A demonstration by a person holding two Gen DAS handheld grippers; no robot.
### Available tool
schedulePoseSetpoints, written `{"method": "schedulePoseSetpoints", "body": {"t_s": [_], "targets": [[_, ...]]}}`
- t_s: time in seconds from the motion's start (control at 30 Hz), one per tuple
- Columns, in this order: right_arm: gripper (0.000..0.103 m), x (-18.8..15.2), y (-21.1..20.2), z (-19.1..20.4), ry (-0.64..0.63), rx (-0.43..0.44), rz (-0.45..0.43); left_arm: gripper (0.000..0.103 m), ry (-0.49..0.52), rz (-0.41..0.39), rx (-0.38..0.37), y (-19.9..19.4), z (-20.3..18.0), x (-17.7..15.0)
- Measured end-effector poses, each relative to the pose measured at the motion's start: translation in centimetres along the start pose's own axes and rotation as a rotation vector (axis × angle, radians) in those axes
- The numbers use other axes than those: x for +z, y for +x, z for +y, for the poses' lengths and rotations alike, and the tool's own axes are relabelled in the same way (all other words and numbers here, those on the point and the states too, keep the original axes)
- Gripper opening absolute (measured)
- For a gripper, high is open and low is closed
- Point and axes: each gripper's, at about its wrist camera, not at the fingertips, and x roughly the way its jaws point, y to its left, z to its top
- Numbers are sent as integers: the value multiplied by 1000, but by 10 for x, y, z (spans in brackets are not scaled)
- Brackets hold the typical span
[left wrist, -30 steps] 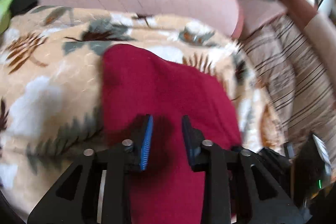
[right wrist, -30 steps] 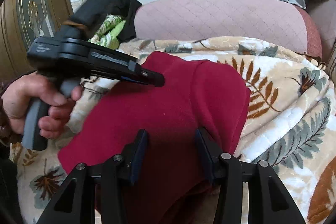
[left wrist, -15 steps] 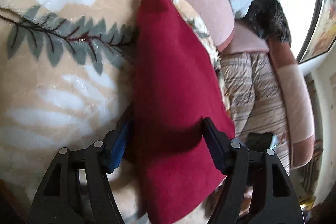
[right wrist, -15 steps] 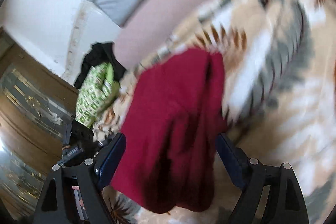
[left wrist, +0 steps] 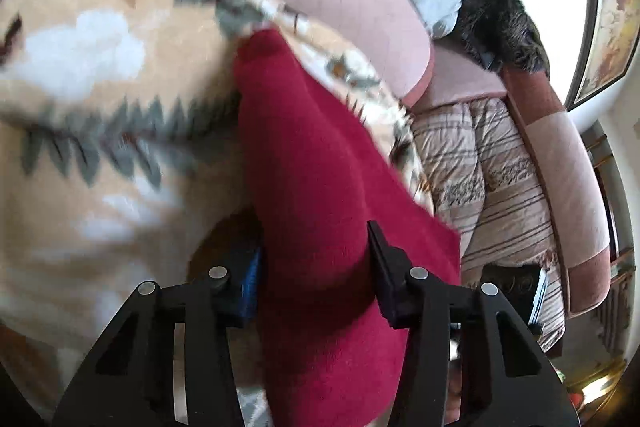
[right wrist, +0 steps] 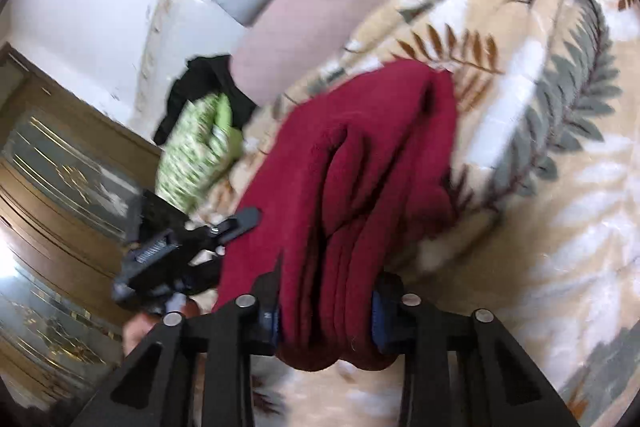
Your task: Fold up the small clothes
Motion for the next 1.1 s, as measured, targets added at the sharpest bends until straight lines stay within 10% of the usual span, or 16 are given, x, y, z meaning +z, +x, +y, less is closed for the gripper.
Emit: {"method": "schedulePoseSetpoints", "body": {"t_s": [0.2,0.53,1.1], "targets": [[27,-27,42,39,95,204,79,44,57,-37,58,-62,7,7],[32,-84,98,70,-85,58,359,47,-14,-91,128,-99,54,-66],[53,-91,51,88,-88,-99,150,48,-197,-74,38,-120,75,-102]]}}
